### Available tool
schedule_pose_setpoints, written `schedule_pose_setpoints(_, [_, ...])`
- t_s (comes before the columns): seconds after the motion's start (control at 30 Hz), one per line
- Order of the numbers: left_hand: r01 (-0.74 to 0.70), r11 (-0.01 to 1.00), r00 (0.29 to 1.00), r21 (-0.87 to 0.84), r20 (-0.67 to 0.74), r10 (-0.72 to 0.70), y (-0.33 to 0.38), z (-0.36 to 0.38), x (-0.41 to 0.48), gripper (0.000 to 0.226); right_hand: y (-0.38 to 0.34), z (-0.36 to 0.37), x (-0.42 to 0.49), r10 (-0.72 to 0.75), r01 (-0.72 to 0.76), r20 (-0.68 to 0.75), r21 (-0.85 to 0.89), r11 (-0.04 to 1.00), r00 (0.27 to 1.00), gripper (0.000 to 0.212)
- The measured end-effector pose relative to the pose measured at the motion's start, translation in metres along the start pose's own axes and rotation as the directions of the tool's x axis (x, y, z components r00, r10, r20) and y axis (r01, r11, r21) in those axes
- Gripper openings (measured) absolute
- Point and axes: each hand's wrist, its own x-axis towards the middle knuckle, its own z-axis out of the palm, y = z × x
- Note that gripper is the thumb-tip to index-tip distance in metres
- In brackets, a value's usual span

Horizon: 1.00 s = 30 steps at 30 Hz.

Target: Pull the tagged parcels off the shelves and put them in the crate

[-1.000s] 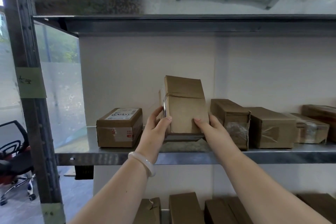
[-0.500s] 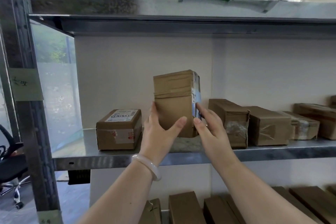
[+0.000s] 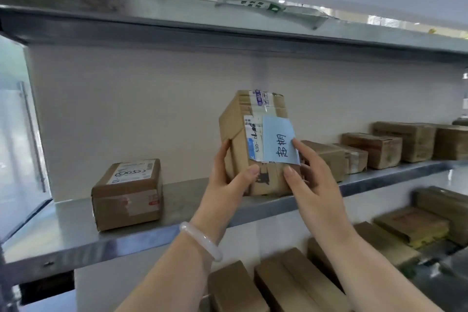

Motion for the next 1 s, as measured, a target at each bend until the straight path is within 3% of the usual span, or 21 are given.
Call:
schedule_pose_setpoints(0.1, [0.018,1.0,0.992,-0.017,0.129,-0.015,-0.009,0.03,-0.001,0.069,-0.012,-0.031,-0.022,0.018,-0.027,-0.116,-0.072,0.997,0.993,0.049])
schedule_pose_setpoints(0.2, [0.031,0.999,0.967,0.034,0.252,-0.038,-0.023,0.073,-0.006,0.072,-0.018,-0.071,-0.046,0.02,-0.066,-0.273,-0.161,0.985,0.962,0.051])
schedule_pose_setpoints(0.3, [0.08,0.996,0.92,0.035,0.383,-0.087,-0.041,0.126,-0.017,0.069,-0.026,-0.119,-0.073,0.031,-0.144,-0.412,-0.246,0.958,0.911,0.052])
schedule_pose_setpoints(0.47, [0.188,0.981,0.814,-0.042,0.566,-0.131,-0.066,0.223,-0.052,0.077,-0.054,-0.208,-0.121,0.008,-0.243,-0.522,-0.382,0.892,0.853,0.059])
schedule_pose_setpoints(0.7, [0.337,0.936,0.61,-0.105,0.782,-0.132,-0.093,0.372,-0.125,0.074,-0.105,-0.349,-0.21,0.079,-0.489,-0.618,-0.529,0.694,0.782,0.076])
schedule_pose_setpoints(0.9, [0.448,0.89,0.376,-0.079,0.92,-0.107,-0.095,0.505,-0.207,0.069,-0.175,-0.445,-0.305,-0.042,-0.637,-0.751,-0.586,0.501,0.659,0.08])
schedule_pose_setpoints(1.0, [0.498,0.867,0.206,-0.031,0.975,-0.083,-0.091,0.559,-0.267,0.069,-0.216,-0.472,-0.355,-0.117,-0.734,-0.827,-0.545,0.405,0.55,0.078])
